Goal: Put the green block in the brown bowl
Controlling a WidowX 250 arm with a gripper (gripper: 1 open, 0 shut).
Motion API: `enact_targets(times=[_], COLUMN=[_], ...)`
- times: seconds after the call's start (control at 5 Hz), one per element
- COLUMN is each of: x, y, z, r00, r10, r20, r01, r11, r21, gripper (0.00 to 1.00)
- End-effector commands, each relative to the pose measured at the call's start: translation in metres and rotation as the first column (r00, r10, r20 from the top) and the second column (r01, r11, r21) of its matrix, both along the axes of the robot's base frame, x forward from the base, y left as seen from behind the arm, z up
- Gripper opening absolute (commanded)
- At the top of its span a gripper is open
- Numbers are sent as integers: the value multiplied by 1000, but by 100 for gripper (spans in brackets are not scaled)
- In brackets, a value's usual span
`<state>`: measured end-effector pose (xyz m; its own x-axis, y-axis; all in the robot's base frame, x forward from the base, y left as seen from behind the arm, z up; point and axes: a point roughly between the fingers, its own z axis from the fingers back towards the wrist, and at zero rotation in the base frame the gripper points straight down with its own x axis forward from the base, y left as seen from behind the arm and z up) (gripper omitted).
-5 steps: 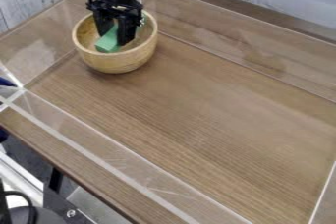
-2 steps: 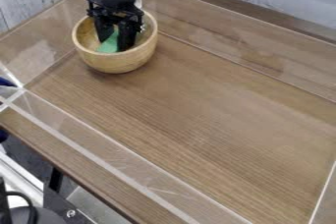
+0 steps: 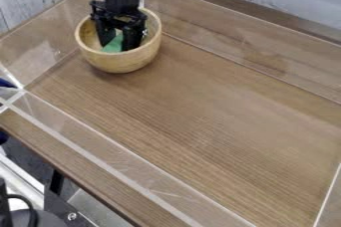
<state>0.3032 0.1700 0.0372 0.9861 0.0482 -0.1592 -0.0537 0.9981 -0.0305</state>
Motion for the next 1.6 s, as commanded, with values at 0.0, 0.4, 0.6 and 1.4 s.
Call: enact_targets(times=[0.0, 0.4, 0.6, 1.4], x=[11, 10, 8, 19], y=[6, 3, 3, 24], z=[55, 114, 124, 77], r00=[991, 974, 970, 987], r10=[5, 10, 10, 35], r20=[133, 228, 243, 157], r01=[-10, -20, -20, -44], r11=[999, 999, 999, 998], r21=[39, 43, 40, 50], gripper=[100, 100, 100, 0])
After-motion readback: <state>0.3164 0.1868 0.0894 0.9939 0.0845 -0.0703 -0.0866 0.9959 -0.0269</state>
